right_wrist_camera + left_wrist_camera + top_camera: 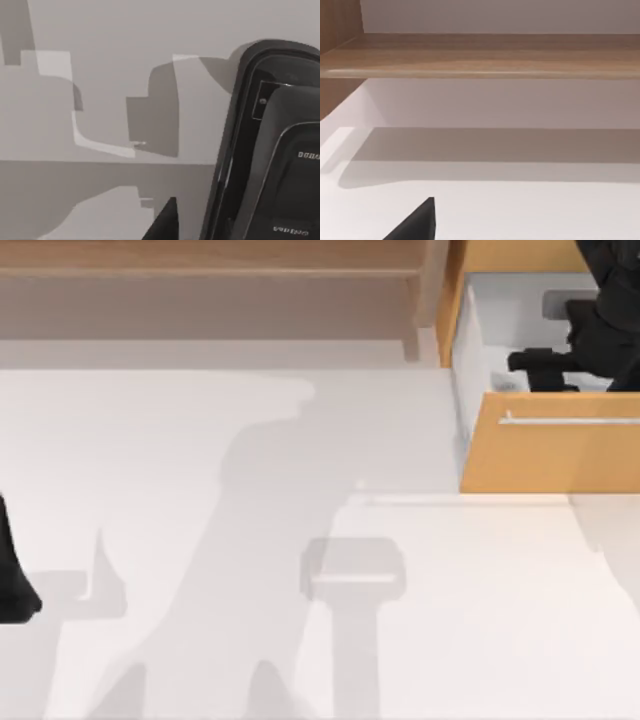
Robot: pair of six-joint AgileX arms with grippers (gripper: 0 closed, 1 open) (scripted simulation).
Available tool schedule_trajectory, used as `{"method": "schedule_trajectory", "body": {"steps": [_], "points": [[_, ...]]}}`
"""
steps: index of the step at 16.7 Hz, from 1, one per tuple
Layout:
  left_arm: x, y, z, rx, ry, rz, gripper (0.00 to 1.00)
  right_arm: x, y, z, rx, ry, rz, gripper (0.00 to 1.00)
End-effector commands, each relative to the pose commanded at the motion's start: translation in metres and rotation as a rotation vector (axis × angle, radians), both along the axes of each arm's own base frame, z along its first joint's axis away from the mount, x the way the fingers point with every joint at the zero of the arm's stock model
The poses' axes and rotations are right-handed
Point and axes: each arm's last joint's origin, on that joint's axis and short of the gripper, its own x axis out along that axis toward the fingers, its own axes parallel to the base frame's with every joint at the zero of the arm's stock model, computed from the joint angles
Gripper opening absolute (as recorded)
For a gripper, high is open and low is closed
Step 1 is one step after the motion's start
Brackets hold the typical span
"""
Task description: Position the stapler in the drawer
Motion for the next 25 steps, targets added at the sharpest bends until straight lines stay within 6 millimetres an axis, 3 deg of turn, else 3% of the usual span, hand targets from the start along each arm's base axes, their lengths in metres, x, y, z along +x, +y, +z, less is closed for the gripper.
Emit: {"method": "schedule_trajectory", "body": {"steps": [2,13,20,25], "points": [[0.0,0.0,0.0,0.0,0.0,0.0,1.0,0.0,0.0,0.0,0.0,0.0,0.0,1.0],[0.0,0.0,0.0,0.0,0.0,0.0,1.0,-0.001,0.002,0.005,0.004,-0.023,0.009,1.0],[0.0,0.0,0.0,0.0,0.0,0.0,1.0,-0.016,0.003,0.063,0.031,-0.376,0.135,1.0],[0.0,0.0,0.0,0.0,0.0,0.0,1.0,-0.046,0.037,0.08,-0.004,-0.695,0.413,1.0]]}}
